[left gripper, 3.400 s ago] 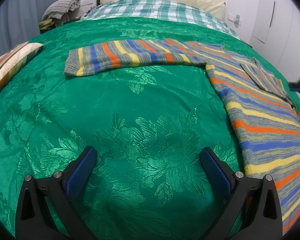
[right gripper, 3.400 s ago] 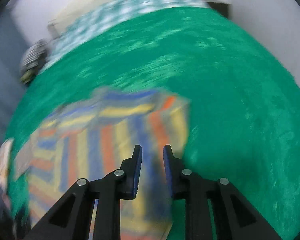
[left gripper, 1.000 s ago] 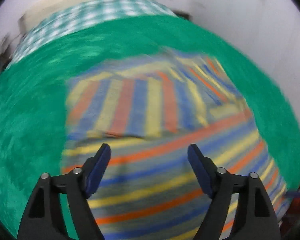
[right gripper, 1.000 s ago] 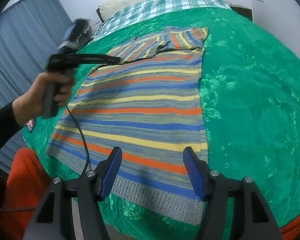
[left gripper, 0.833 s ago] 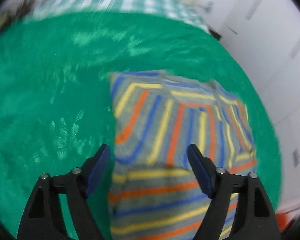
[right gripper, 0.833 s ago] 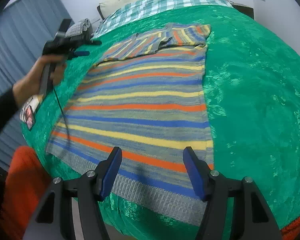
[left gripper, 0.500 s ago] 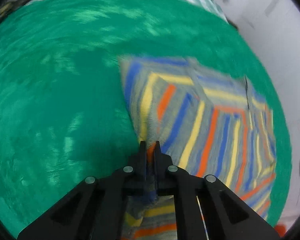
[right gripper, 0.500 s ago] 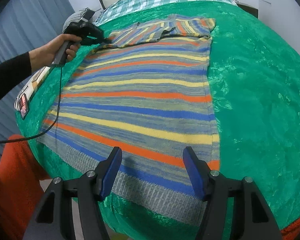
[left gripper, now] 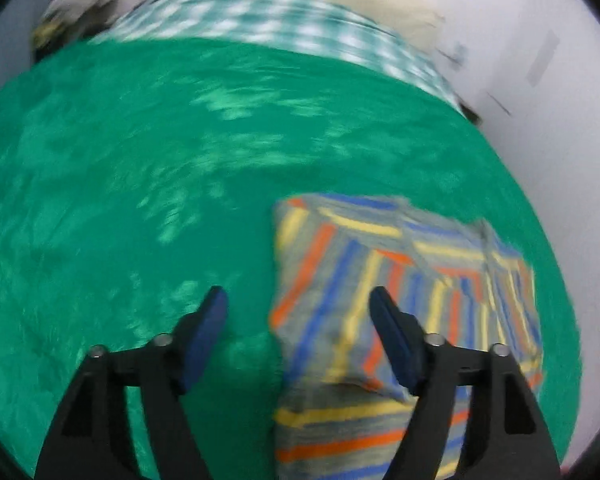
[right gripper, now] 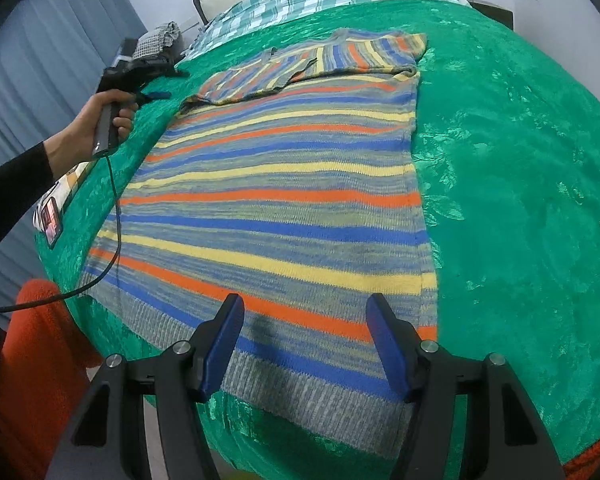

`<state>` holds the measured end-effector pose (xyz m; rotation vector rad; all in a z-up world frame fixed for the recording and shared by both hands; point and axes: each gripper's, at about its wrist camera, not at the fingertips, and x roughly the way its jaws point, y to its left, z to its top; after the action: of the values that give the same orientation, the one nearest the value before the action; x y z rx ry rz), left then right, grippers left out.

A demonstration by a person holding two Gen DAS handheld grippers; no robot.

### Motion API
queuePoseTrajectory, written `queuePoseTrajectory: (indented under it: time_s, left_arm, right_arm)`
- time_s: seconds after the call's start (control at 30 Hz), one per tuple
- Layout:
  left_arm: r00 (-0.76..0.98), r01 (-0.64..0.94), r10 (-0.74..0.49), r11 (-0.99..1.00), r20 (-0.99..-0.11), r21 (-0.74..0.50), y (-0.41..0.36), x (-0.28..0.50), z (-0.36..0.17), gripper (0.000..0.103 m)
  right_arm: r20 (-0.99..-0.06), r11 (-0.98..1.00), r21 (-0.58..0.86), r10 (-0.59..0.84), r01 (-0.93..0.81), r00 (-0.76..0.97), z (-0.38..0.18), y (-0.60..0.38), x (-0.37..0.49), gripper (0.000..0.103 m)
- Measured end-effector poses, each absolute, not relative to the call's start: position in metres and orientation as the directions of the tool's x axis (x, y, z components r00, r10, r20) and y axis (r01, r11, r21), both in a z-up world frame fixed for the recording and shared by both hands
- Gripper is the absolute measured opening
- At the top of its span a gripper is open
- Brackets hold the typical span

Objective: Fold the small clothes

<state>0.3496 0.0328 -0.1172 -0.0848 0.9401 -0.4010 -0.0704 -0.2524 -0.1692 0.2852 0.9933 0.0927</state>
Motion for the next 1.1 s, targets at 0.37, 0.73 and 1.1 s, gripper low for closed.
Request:
queuePoseTrajectory:
  time_s: [0.37, 0.73, 1.1]
  left_arm:
    - [0.456, 0.205, -0.268, 0.960, -0.849, -0.193, 0.069, 0.311, -0.158, 0.087]
    - [0.506, 0.318, -0.253, 0.943, -0.824, -0.094, 0.101, 0.140, -0.121, 0.098]
    - [0.610, 0.196, -0.127, 0.981, -0.782, -0.006, 0.116, 0.095, -0.140, 0.100]
  right_arm:
    - [-0.807, 0.961, 0.264, 0.173, 0.083, 0.565, -0.164, -0.260, -0.073, 0.063]
    - [-0.811, 0.946, 0.005, -0.185, 0.323, 0.555, -0.146, -0.292, -0.074, 0.102]
    - [-0.689, 0.919, -0.044, -0.312, 0.393, 0.654, -0.116, -0.294, -0.102, 0.102]
